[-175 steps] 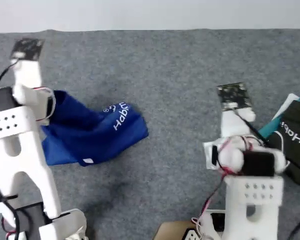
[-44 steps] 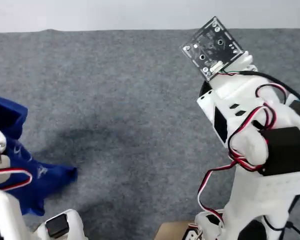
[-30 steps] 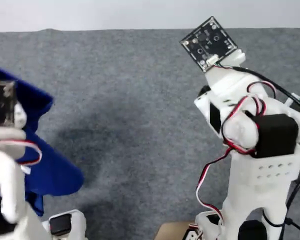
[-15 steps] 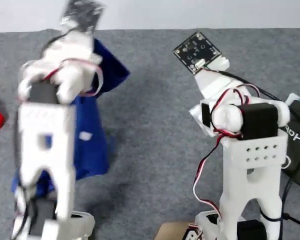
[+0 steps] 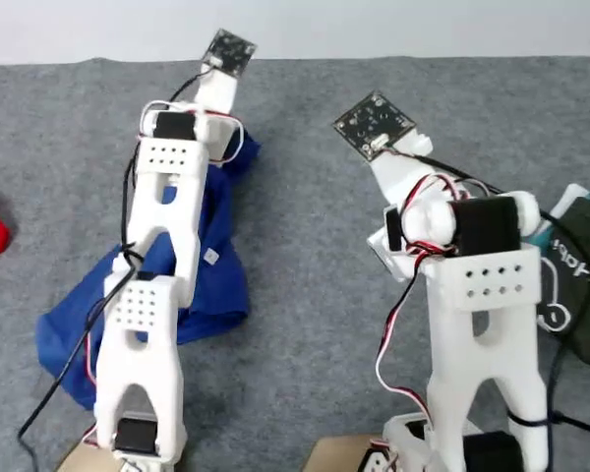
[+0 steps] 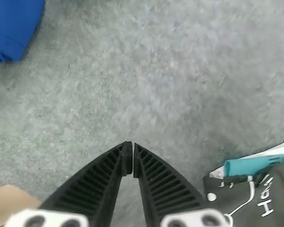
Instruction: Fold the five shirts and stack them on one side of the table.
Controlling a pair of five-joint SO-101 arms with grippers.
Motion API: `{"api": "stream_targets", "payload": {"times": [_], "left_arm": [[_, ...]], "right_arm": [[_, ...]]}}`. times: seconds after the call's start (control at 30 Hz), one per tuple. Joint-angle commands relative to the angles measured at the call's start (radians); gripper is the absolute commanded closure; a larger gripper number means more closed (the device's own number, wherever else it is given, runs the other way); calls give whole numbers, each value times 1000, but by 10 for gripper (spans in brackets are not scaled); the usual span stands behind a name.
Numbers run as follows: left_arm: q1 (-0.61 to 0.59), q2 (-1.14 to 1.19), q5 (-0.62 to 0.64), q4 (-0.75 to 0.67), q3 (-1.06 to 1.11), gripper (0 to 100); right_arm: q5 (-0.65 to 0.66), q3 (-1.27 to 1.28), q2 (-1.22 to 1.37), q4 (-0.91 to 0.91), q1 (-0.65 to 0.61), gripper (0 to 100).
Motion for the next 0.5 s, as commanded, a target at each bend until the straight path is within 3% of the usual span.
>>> {"api": "stream_targets", "payload": {"times": [0.0, 0.27, 0.47], "left_arm": [[-28, 92, -29, 133, -259, 884], [-89, 181, -81, 319, -565, 800], [-152, 78, -75, 361, -572, 770]], "right_arm": [[-46, -2, -16, 30, 7, 988], [-86, 11, 5, 28, -124, 964], [-195, 5, 119, 27, -194, 872]]}}
